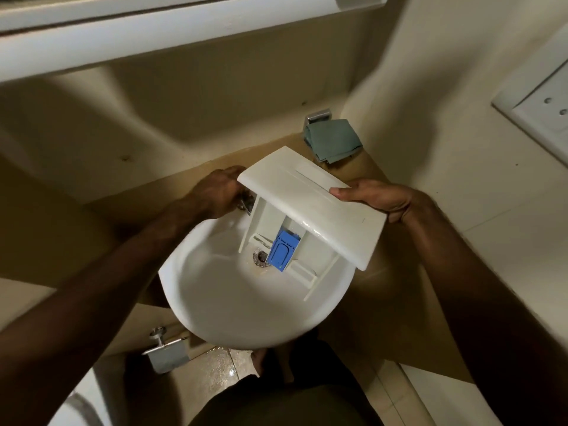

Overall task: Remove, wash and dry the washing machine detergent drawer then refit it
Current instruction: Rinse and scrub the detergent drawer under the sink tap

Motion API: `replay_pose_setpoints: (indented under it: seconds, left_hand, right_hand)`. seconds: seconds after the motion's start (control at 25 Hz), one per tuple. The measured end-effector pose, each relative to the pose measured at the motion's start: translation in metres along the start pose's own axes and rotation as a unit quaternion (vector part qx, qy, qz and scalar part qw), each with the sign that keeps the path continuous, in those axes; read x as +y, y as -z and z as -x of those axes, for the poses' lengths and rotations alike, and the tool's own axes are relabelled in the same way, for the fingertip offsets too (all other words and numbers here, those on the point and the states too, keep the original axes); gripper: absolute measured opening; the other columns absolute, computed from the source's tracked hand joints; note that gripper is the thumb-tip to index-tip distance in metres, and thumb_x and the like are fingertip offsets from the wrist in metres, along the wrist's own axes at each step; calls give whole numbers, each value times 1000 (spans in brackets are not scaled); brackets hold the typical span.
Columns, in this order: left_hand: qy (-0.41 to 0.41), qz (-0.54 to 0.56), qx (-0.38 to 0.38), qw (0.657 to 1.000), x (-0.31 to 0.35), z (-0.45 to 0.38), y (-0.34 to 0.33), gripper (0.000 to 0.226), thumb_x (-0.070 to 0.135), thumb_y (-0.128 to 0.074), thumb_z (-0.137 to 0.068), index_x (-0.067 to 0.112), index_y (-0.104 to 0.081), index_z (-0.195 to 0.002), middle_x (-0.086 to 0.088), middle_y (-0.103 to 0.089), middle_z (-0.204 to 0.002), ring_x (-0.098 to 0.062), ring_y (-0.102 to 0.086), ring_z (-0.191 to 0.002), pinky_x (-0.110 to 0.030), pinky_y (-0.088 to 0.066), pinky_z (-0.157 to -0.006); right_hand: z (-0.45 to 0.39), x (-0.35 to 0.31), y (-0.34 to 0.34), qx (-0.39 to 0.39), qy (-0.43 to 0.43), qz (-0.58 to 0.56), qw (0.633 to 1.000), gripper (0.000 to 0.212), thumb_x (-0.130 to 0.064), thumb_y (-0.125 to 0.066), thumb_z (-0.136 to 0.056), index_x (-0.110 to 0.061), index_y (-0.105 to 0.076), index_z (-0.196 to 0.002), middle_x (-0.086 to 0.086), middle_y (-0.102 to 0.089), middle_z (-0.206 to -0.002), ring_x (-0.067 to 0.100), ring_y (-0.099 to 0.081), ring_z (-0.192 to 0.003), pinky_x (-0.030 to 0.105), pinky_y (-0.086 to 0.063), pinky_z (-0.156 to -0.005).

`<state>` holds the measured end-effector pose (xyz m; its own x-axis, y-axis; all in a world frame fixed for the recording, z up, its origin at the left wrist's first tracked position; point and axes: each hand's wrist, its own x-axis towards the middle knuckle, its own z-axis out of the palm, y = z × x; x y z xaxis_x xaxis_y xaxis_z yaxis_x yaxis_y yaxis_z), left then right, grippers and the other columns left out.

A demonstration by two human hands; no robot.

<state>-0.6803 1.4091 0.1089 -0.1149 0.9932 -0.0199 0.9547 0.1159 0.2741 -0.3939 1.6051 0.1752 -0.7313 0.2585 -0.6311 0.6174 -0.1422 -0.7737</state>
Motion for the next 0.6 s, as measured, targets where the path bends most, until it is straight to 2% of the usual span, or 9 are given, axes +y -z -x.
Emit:
replay_pose_setpoints:
  seconds: [0.08,0.2,0.32,0.4,0.44,0.48,0.52,0.56,0.6]
  left_hand:
    - [-13,-33,-4,999,0,-2,0,21,-2,-69,-83,12,-75,-97,-12,-70,-115,-35,-64,-108,-38,-50,-91]
    - [-45,-32,24,998,-6,3,4,36,-8,-70,-76,14,-75,-104,-13,-74,-112,-38,-67,-105,-43,-54,-90]
    - [-95,-57,65,992,-1,16,6,52,-15,-75,-68,11,-75,-114,-18,-75,-111,-39,-69,-97,-43,-56,-85]
    - [-28,34,109,993,9,27,4,46,-11,-72,-75,12,-76,-115,-3,-75,-120,-32,-67,-96,-32,-52,-87]
    - [55,154,130,978,17,34,3,42,-6,-68,-80,14,-75,-117,15,-74,-121,-23,-66,-97,-24,-50,-88]
    - [127,301,143,934,28,43,2,41,0,-64,-83,16,-74,-120,27,-72,-117,-15,-67,-101,-18,-49,-91]
    - [163,441,145,870,38,51,0,41,6,-61,-84,17,-72,-121,28,-73,-114,-9,-68,-107,-16,-49,-95]
    - [170,542,135,812,47,60,-1,40,10,-59,-85,17,-70,-123,21,-75,-114,-8,-69,-110,-18,-52,-95]
    - [168,595,113,777,52,67,-3,39,14,-59,-86,18,-69,-124,11,-76,-114,-10,-70,-109,-20,-55,-91]
  right_hand:
    - [-1,-2,6,0,5,-15,1000,35,-41,-61,-87,-14,-71,-108,2,-79,-89,14,-76,-73,26,-60,-62]
    - [-5,-8,9,-8,4,-36,999,34,-39,-62,-88,-13,-72,-108,4,-80,-92,14,-76,-75,27,-62,-67]
    - [-10,-17,8,-22,-12,-33,999,24,-30,-54,-101,-13,-69,-109,2,-79,-88,12,-76,-72,26,-61,-63]
    - [-15,-23,7,-36,-17,-25,999,26,-30,-55,-99,-12,-68,-111,4,-79,-89,12,-76,-72,25,-61,-63]
    - [-17,-26,6,-39,-19,-20,999,28,-32,-56,-97,-11,-69,-112,4,-78,-91,12,-76,-73,25,-61,-63]
    - [-20,-30,5,-41,-21,-16,999,28,-32,-56,-98,-11,-69,-112,4,-78,-90,12,-75,-72,24,-61,-63]
    - [-23,-33,4,-43,-22,-11,999,26,-30,-55,-102,-11,-69,-111,3,-78,-89,11,-75,-71,24,-61,-63]
    - [-25,-35,2,-45,-23,-5,999,24,-28,-53,-104,-12,-70,-110,2,-78,-88,11,-75,-71,23,-61,-63]
    - [-28,-39,-2,-50,-24,1,998,24,-28,-52,-105,-13,-70,-109,2,-78,-88,11,-74,-71,23,-61,-64]
